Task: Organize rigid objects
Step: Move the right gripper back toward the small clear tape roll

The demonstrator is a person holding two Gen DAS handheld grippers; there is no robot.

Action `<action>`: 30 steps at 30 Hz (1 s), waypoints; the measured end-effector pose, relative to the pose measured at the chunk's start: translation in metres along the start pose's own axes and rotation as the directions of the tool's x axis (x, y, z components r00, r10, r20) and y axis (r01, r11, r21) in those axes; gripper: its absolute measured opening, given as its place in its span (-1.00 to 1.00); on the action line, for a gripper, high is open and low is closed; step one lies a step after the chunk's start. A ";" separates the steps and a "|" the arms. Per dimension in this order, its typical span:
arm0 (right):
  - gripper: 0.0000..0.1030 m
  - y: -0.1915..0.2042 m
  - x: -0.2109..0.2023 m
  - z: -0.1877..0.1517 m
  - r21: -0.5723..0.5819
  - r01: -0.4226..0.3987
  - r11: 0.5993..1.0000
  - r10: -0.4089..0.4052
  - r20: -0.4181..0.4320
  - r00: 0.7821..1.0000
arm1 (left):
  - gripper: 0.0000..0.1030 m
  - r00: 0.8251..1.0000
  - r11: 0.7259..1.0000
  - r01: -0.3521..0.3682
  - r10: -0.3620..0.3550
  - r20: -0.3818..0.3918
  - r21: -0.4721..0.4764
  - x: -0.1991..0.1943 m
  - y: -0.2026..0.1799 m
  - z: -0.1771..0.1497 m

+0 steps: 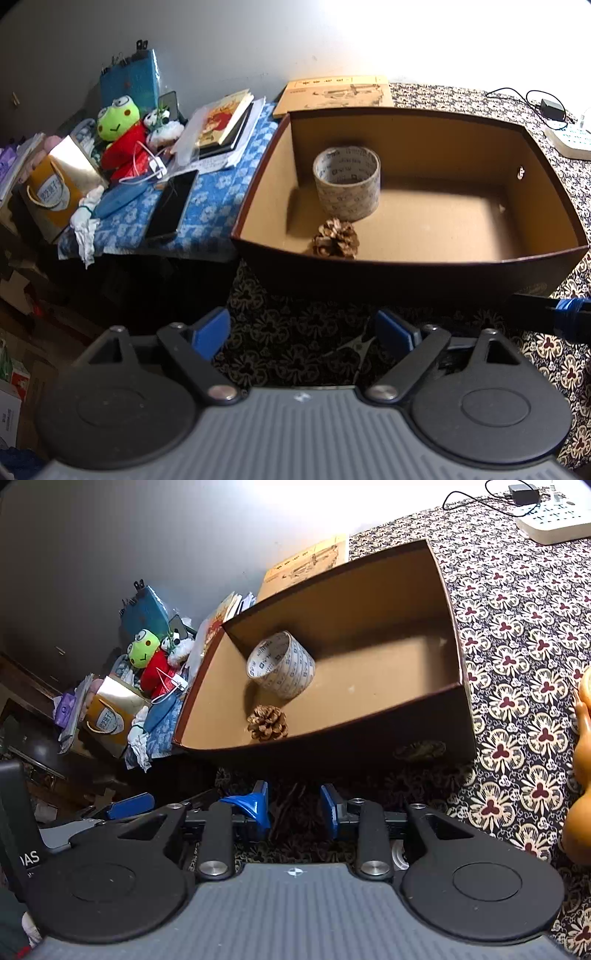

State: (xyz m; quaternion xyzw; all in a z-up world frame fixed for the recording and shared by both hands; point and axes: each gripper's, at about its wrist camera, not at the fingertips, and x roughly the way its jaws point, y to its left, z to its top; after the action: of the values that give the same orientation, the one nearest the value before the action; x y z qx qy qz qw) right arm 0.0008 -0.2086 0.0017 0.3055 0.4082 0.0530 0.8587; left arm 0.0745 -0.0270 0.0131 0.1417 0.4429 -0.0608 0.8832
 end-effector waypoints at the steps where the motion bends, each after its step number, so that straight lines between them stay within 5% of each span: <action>1: -0.73 -0.001 0.000 -0.001 0.001 0.001 1.000 -0.001 -0.002 1.000 | 0.75 1.000 1.000 0.001 -0.001 -0.004 0.000 0.001 -0.001 -0.001; 30: -0.73 -0.022 -0.001 -0.034 0.045 0.058 0.997 -0.057 -0.038 0.998 | 0.78 0.993 0.998 0.053 -0.047 -0.108 0.046 0.018 -0.023 -0.030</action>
State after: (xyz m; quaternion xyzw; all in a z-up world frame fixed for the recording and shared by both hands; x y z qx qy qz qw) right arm -0.0277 -0.2103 -0.0261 0.3122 0.4337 0.0245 0.8449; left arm 0.0568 -0.0394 -0.0230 0.1553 0.4915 -0.0861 0.8526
